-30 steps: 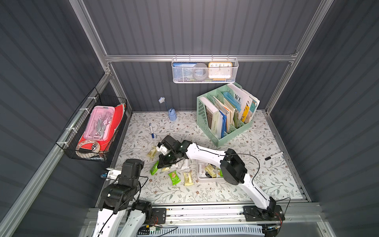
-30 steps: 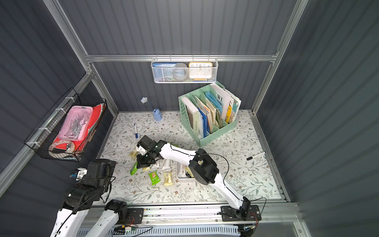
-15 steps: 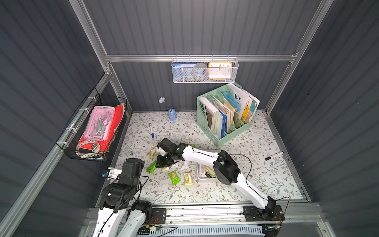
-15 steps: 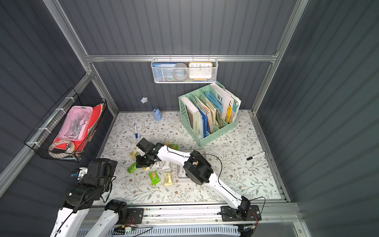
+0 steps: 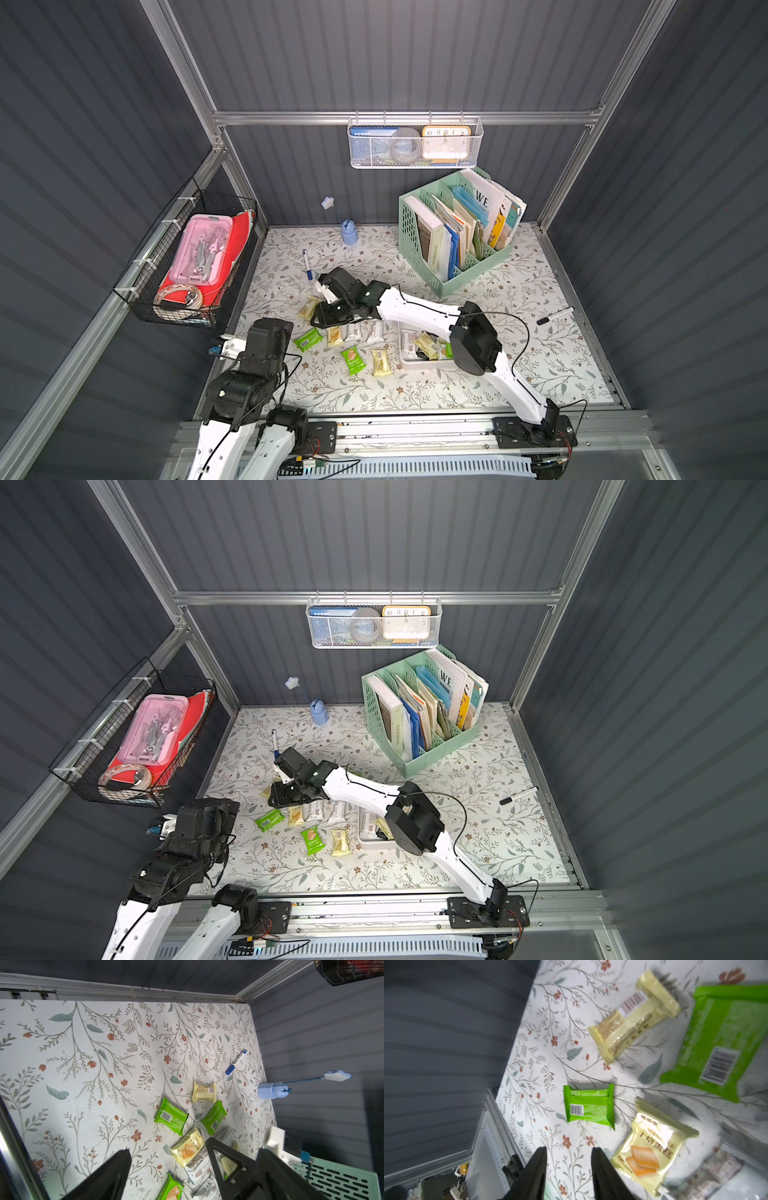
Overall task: Take the cookies out of the storage box
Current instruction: Place the cookie at the center of the board, then pick up the cookie from the storage box.
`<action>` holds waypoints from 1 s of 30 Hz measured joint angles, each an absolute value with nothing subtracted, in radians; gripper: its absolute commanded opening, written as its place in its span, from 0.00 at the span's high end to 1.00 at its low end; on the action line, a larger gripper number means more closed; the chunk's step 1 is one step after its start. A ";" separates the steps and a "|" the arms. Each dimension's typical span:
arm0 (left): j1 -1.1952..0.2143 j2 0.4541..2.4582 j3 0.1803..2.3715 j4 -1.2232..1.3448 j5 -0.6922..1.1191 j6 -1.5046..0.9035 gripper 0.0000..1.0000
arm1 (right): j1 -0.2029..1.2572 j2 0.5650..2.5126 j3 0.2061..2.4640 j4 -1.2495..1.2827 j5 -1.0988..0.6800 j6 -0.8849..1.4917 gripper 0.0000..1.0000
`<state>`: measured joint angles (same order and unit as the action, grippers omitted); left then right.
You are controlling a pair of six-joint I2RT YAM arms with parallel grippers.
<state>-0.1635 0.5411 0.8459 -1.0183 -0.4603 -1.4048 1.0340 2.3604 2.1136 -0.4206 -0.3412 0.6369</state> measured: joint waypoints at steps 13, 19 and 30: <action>-0.163 0.585 0.843 -0.958 -0.338 -1.284 0.00 | 1.034 1.851 1.487 -0.294 -0.146 0.655 0.62; -0.163 0.759 0.844 -0.879 -0.228 -1.208 0.06 | 1.021 1.633 1.286 -0.348 0.003 0.674 0.62; -0.291 0.905 0.857 -0.723 -0.109 -1.220 0.12 | 0.882 1.455 1.190 -0.588 0.043 0.552 0.45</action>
